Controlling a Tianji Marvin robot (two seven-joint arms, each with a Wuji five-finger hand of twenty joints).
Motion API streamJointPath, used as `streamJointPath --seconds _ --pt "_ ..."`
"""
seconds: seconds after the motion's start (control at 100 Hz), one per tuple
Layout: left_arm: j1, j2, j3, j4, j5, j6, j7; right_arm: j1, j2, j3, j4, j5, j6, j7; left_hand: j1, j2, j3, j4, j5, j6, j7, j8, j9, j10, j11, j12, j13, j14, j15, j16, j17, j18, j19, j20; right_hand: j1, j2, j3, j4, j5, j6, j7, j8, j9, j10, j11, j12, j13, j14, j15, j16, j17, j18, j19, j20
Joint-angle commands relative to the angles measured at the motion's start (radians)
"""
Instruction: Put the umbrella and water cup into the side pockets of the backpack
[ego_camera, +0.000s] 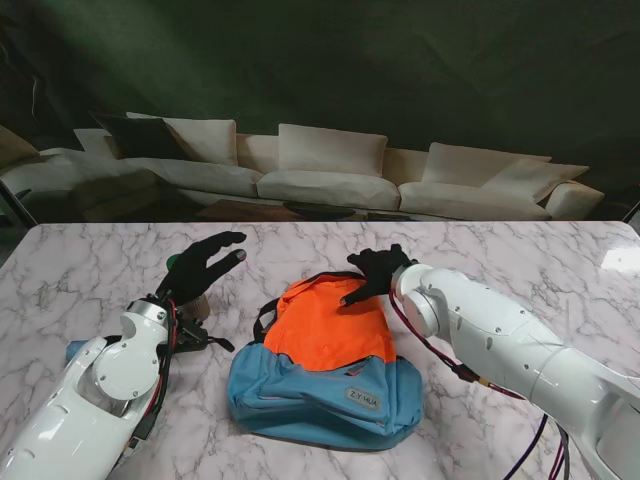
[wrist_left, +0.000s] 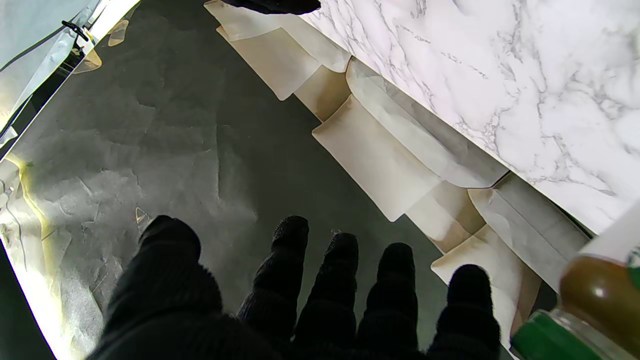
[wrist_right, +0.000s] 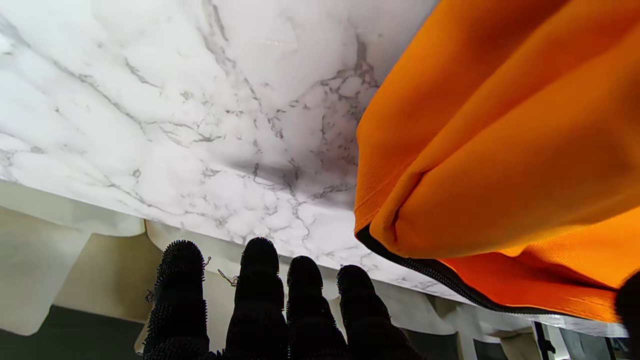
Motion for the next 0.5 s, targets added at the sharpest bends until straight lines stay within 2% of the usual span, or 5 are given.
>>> streamJointPath --seconds 0.0,0.25,0.4,0.44,0.49 --pt "0.002 -0.003 0.004 -0.004 -0.007 0.005 -0.013 0.01 -0.017 -0.011 0.017 0.016 0.012 0.006 -0.005 0.039 -0.009 -0.008 -0.005 -0.004 0.0 0.005 0.015 -0.004 0.003 0.013 0.016 -0.01 0.01 0.011 -0.004 -0.021 0.008 0.026 -0.053 0.023 0.029 -0.02 0.009 0.043 -0.002 0.018 -0.028 0.02 -0.031 -0.015 -0.029 -0.011 -0.037 -0.031 -0.034 0.034 -0.028 -0.02" --pt "0.001 -0.002 0.004 -0.003 -0.005 0.003 -0.013 0.034 -0.076 -0.073 0.101 0.069 0.088 -0.045 -0.007 0.039 -0.009 -0.008 -0.006 -0.004 0.0 0.004 0.015 -0.004 0.004 0.013 0.015 -0.009 0.01 0.011 -0.005 -0.021 0.007 0.026 0.029 -0.016 0.022 -0.008 -0.001 0.054 -0.111 0.0 -0.025 0.02 -0.02 -0.006 -0.013 -0.009 -0.035 -0.033 -0.035 0.049 -0.043 -0.051" --pt "0.002 -0.002 0.004 -0.003 -0.005 0.004 -0.014 0.039 -0.111 -0.083 0.15 0.106 0.098 -0.082 -0.008 0.038 -0.009 -0.008 -0.005 -0.004 0.0 0.005 0.015 -0.005 0.004 0.013 0.015 -0.008 0.01 0.011 -0.005 -0.021 0.007 0.026 0.139 -0.065 0.006 0.007 0.008 0.004 -0.157 0.01 -0.016 -0.028 0.077 0.039 0.01 -0.015 -0.012 -0.019 -0.03 0.052 -0.041 -0.061" --pt "0.001 -0.002 0.004 -0.003 -0.005 0.003 -0.014 0.04 -0.119 -0.085 0.161 0.113 0.096 -0.091 -0.007 0.038 -0.009 -0.008 -0.005 -0.005 0.0 0.005 0.016 -0.004 0.004 0.013 0.016 -0.009 0.01 0.011 -0.006 -0.021 0.007 0.026 0.181 -0.085 -0.004 0.012 0.002 -0.022 -0.142 0.065 -0.015 -0.049 0.148 0.068 0.022 -0.019 -0.001 -0.012 -0.026 0.054 -0.04 -0.063" --pt "0.001 -0.002 0.004 -0.003 -0.005 0.002 -0.015 0.041 -0.127 -0.091 0.175 0.118 0.087 -0.103 -0.009 0.038 -0.009 -0.008 -0.006 -0.004 0.0 0.005 0.015 -0.005 0.003 0.013 0.016 -0.01 0.01 0.011 -0.005 -0.021 0.007 0.026 0.224 -0.108 -0.011 0.016 -0.016 -0.059 -0.082 0.29 0.03 -0.084 0.243 0.1 0.047 -0.028 0.018 0.002 -0.022 0.055 -0.04 -0.067"
